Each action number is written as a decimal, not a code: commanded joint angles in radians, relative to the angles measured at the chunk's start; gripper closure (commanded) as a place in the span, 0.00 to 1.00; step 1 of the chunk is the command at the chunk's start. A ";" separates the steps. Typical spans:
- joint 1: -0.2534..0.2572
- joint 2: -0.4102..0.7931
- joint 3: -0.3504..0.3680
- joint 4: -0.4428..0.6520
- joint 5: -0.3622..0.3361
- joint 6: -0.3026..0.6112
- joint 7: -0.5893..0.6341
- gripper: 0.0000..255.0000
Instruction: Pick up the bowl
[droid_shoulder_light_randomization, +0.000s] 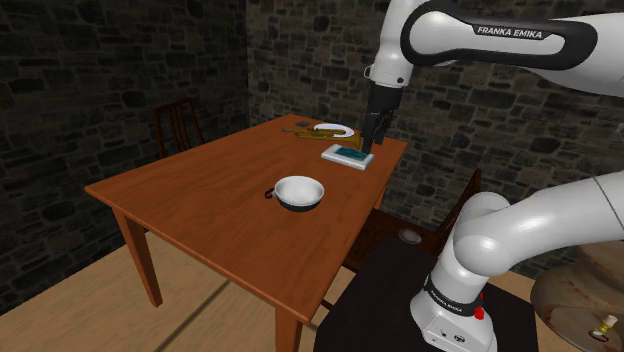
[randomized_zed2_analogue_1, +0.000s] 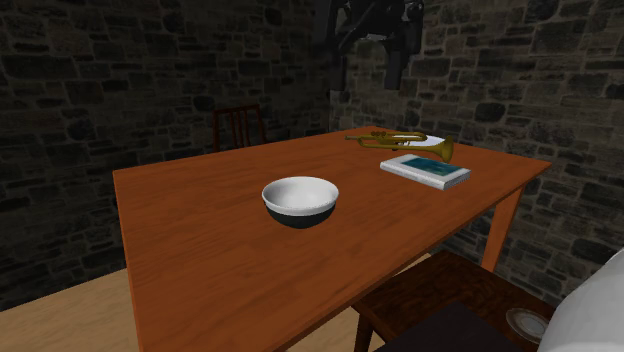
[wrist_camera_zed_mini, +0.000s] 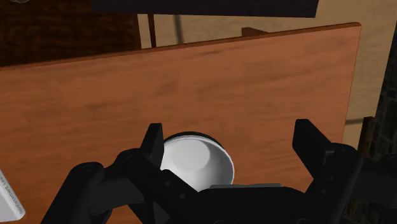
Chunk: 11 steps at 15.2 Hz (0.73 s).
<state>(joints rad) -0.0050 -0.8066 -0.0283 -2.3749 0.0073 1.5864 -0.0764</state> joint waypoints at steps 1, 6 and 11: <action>0.000 0.000 0.000 0.000 0.000 0.000 0.000 0.00; 0.020 0.153 0.012 -0.011 0.000 0.154 -0.018 0.00; 0.038 0.325 0.025 0.013 -0.001 0.294 -0.034 0.00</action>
<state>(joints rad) 0.0292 -0.5153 -0.0064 -2.3657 0.0061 1.8505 -0.1076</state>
